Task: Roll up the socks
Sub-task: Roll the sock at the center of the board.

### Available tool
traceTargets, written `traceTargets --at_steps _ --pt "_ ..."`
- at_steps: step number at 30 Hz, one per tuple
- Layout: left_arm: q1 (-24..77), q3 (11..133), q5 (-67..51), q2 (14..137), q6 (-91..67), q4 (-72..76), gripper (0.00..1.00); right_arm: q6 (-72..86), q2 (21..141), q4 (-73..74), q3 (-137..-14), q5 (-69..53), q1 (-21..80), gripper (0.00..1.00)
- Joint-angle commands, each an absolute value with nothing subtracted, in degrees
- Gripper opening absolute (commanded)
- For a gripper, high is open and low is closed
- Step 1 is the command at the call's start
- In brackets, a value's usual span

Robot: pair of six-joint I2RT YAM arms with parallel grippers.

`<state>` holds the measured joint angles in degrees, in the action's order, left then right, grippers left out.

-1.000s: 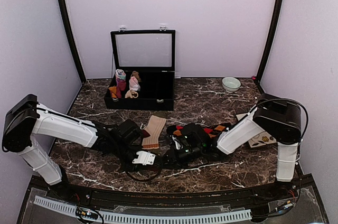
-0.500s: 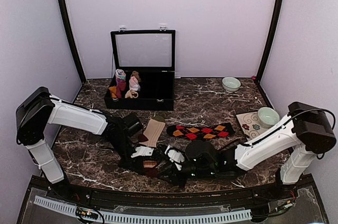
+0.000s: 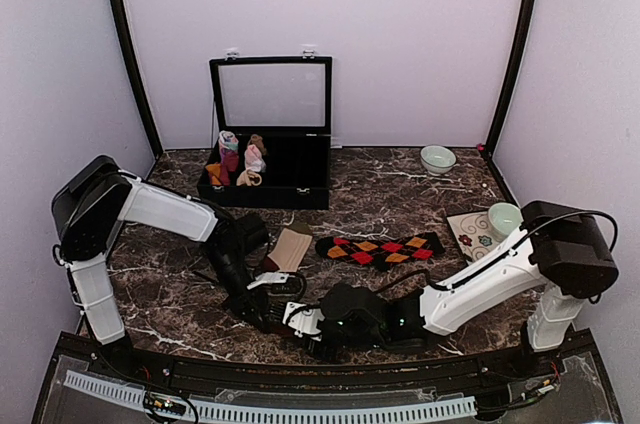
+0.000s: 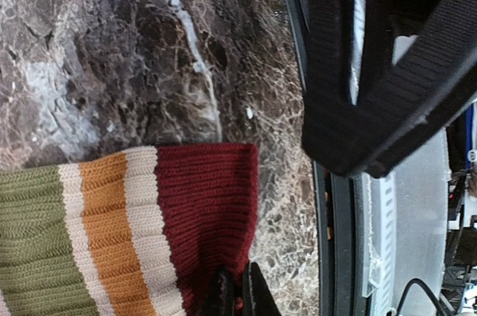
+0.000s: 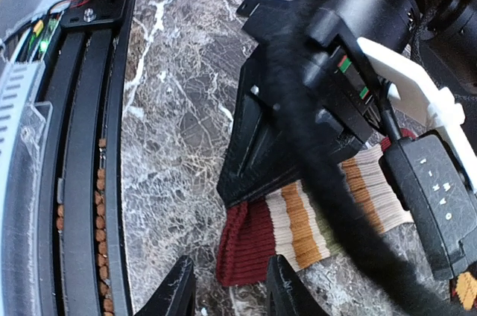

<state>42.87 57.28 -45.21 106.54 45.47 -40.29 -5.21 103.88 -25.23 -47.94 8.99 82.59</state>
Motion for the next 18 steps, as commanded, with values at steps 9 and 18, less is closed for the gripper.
traceTargets --at_steps 9,18 --pt "40.49 59.23 -50.36 108.75 47.48 -45.74 0.01 -12.65 109.84 -25.81 -52.81 6.15 83.11 0.32" --pt "40.12 60.07 -50.71 109.49 49.15 -47.7 0.01 -12.65 113.95 -28.5 -54.89 10.12 82.89 0.3"
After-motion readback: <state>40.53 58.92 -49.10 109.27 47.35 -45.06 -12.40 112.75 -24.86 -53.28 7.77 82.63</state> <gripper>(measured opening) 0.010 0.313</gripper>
